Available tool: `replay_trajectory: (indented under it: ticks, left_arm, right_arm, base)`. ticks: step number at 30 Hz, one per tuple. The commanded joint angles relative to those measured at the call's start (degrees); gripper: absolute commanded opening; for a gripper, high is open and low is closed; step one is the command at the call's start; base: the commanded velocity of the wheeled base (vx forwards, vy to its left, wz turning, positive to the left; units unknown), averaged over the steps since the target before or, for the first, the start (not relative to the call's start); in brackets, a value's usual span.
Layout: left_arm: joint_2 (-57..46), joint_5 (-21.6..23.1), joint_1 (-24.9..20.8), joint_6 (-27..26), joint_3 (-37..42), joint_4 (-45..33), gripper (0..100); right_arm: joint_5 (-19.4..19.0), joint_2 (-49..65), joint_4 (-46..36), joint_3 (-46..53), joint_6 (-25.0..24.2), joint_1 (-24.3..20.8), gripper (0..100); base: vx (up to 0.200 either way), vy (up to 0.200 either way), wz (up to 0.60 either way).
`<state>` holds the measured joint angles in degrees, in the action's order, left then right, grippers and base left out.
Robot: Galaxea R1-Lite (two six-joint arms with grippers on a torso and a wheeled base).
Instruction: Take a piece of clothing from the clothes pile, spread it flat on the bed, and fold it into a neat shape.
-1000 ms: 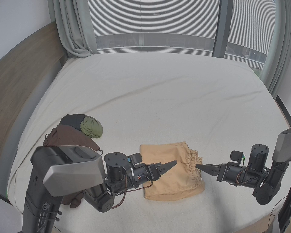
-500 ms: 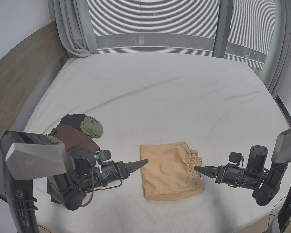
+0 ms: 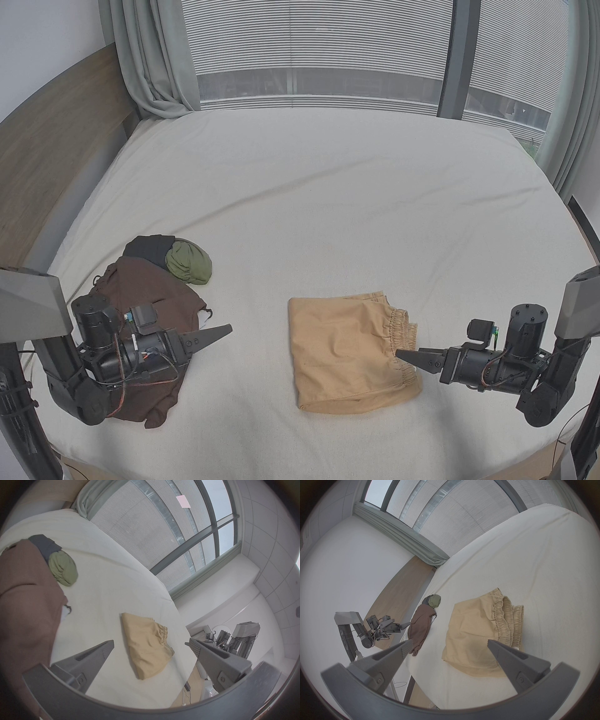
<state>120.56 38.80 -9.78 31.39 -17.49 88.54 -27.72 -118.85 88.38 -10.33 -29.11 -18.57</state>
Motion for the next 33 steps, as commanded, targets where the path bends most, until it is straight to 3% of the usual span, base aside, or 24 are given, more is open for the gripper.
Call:
replay_trajectory:
  ticks: [1,8,18,33]
  left_arm:
    - [-3.1,1.3,4.5,-1.5,2.4,0.0,100]
    - [-4.8,5.3,9.2,-9.5,6.2,0.0,100]
    - [-4.4,5.8,9.7,-19.5,9.6,0.0,100]
    - [-4.0,6.5,10.4,-20.1,10.3,0.0,100]
  right_arm:
    - [-0.1,-0.9,0.0,0.2,0.0,-0.1,100]
    - [0.0,-1.1,0.0,0.5,0.1,0.1,100]
    - [2.8,-6.3,0.0,0.4,0.7,0.5,100]
    - [5.9,-13.5,0.1,-1.5,1.1,1.4,100]
  base:
    - [0.000,0.000,0.00]
    - [0.000,0.000,0.00]
    - [0.000,0.000,0.00]
    - [0.000,0.000,0.00]
